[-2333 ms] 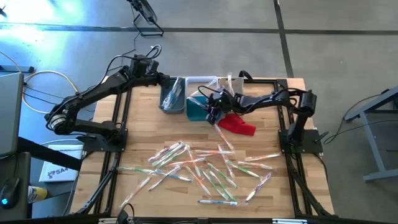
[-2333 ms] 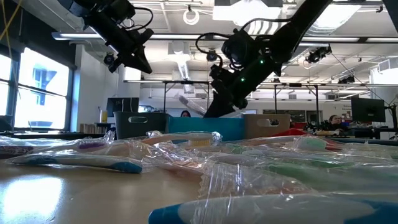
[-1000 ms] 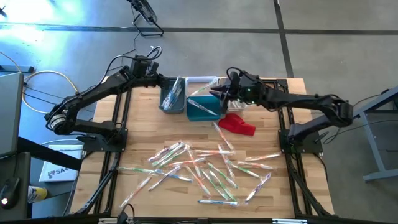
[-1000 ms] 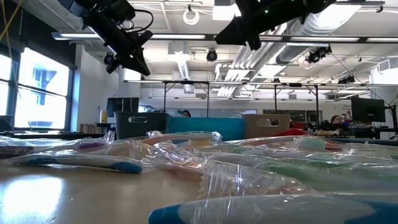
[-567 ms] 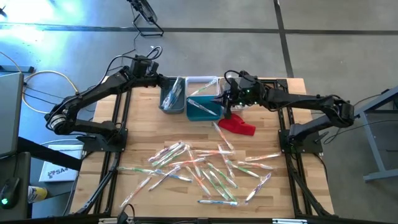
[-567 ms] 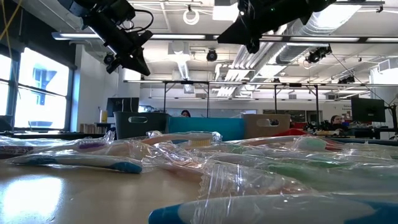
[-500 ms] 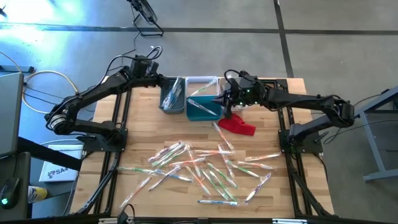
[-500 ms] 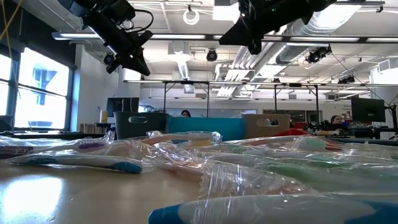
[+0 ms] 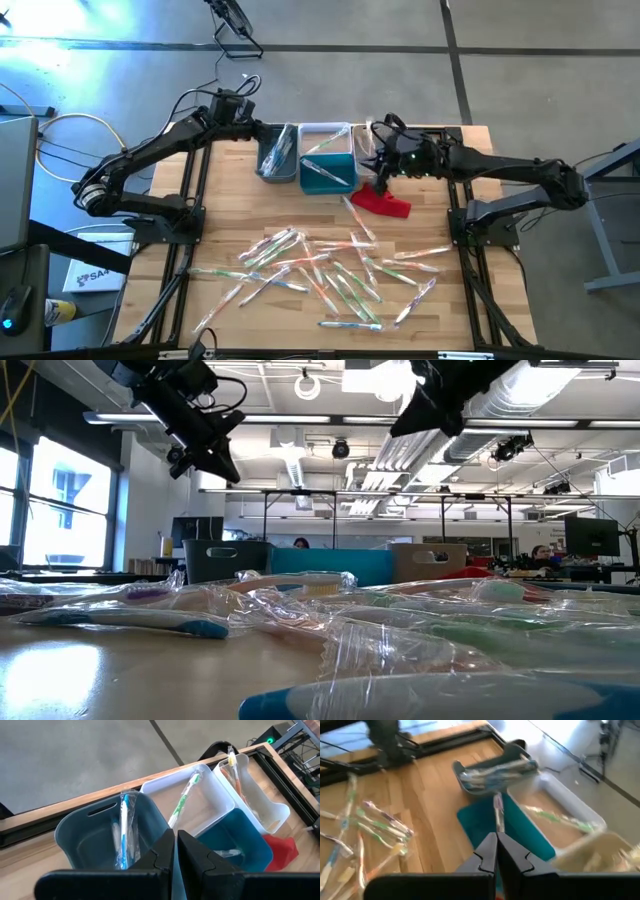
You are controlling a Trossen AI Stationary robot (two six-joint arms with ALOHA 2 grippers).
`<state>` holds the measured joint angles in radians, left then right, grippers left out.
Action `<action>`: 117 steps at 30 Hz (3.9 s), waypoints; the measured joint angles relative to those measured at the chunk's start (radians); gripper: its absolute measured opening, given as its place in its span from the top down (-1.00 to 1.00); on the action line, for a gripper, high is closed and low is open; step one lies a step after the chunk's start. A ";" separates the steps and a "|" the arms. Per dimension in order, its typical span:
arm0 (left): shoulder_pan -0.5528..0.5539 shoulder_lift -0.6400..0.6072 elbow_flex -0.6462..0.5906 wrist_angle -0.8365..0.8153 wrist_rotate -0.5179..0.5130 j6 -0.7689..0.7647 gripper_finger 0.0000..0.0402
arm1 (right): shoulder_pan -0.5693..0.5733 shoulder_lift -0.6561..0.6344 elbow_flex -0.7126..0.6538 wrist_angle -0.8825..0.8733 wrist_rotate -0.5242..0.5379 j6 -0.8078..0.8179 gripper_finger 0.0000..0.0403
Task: Pick & Place Toothbrushes
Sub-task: Put the orange toothbrush into the white bin
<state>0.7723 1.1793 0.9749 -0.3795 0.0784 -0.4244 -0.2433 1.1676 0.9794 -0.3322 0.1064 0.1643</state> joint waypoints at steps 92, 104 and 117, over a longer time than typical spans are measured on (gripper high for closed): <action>0.000 0.000 0.000 -0.080 0.000 0.037 0.90 | 0.319 0.572 0.000 -0.204 0.095 0.835 0.31; 0.000 0.001 0.000 -0.095 0.000 0.038 0.90 | 0.324 0.622 0.002 -0.186 0.091 0.834 0.37; 0.000 0.001 0.000 -0.094 -0.006 0.038 0.90 | 0.328 0.623 0.000 -0.190 0.101 0.766 0.89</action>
<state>0.7719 1.1801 0.9749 -0.4732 0.0723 -0.3862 0.0849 1.7905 0.9791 -0.5220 0.2074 0.9298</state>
